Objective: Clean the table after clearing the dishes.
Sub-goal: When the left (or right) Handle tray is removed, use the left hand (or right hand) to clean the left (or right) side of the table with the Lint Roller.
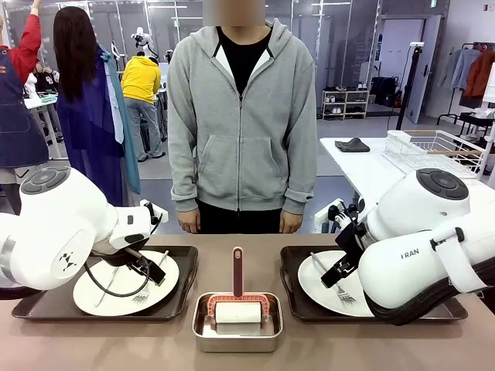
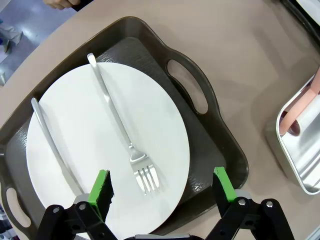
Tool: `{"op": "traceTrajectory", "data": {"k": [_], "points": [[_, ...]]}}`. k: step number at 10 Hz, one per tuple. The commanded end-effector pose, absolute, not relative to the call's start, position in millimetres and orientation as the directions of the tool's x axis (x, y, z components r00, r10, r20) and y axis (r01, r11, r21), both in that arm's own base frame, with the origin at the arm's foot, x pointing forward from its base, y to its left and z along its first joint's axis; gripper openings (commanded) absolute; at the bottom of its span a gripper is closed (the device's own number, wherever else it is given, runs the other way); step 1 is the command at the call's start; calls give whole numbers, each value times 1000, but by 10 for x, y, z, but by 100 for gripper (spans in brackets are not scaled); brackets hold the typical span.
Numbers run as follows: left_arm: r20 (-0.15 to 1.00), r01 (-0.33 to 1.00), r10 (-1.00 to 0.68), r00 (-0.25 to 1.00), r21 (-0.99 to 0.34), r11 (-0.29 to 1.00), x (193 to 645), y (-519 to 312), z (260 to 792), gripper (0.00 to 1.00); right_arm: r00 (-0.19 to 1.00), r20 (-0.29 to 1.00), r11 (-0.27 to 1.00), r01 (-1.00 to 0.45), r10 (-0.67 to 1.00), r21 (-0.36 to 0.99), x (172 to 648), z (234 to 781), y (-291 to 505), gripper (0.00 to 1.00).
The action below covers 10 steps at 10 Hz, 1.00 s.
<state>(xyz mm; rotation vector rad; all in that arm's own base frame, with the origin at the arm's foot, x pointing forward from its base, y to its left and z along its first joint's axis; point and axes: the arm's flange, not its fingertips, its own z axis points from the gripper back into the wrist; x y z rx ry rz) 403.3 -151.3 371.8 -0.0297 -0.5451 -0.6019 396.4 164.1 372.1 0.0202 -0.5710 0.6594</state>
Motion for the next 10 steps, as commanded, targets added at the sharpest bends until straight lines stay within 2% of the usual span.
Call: {"op": "traceTrajectory", "data": {"k": [1, 6, 7, 10], "points": [[496, 545, -530, 688, 129, 828, 4034, -1512, 3718, 100, 643, 508, 796, -584, 573, -158, 3962, 3720, 1647, 100], [496, 546, -530, 688, 129, 828, 4033, -1513, 3718, 100, 643, 507, 796, -584, 573, -159, 3964, 3721, 1641, 100], [473, 567, -527, 706, 69, 821, 4129, -1485, 3925, 100, 658, 502, 788, -610, 561, -81, 4101, 3962, 1574, 100], [357, 606, -505, 786, -285, 742, 4348, -1203, 4477, 100, 743, 480, 706, -640, 467, 303, 4356, 4480, 1311, 100]]}}
